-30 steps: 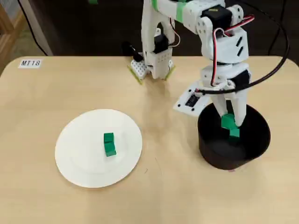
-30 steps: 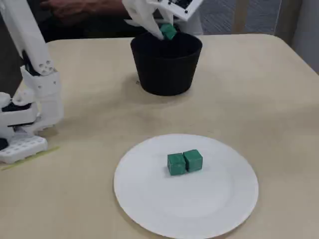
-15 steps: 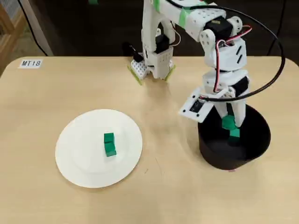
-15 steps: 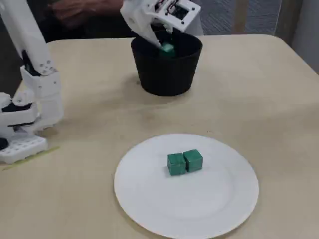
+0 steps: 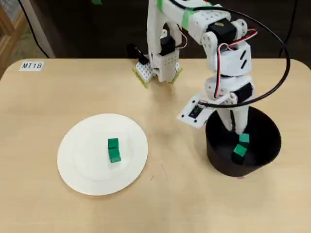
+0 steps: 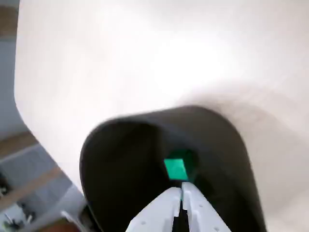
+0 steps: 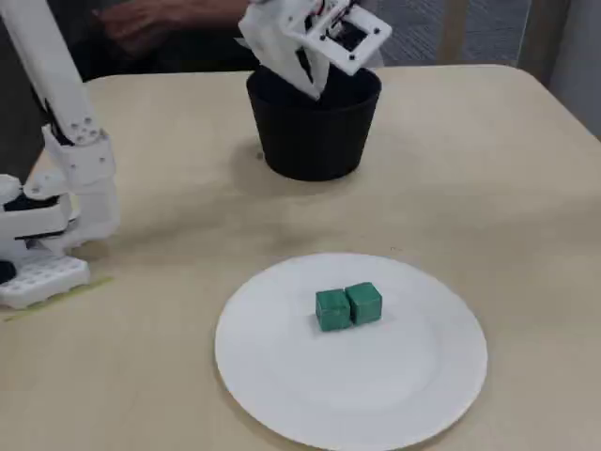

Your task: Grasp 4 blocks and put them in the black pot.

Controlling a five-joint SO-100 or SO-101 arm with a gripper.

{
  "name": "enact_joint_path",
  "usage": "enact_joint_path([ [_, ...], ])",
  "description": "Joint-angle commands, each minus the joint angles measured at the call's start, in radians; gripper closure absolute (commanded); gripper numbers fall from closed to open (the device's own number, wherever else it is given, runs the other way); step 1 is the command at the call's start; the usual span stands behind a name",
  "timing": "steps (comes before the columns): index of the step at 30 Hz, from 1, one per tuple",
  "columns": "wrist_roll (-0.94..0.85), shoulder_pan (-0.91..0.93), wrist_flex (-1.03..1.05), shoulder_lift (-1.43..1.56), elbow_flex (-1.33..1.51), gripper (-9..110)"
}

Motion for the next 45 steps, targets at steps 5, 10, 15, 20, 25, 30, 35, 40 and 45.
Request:
enact_joint_path([
  [5,0.190,0.344,0.034,0.020,-0.005,104],
  [10,0.370,0.512,0.028,-0.072,-0.067,104],
  [15,0.428,0.588,0.204,-0.184,-0.225,104],
  [20,0.560,0.646,0.212,-0.189,-0.132,104],
  [25,0.699,0.744,0.227,-0.186,-0.097,104],
  [30,0.825,0.795,0.239,-0.178,-0.077,104],
  [35,0.899,0.841,0.222,-0.160,-0.038,104],
  [40,0.966,0.842,0.164,-0.121,0.026,95],
  [45,0.983,0.851,0.140,-0.110,0.058,90],
])
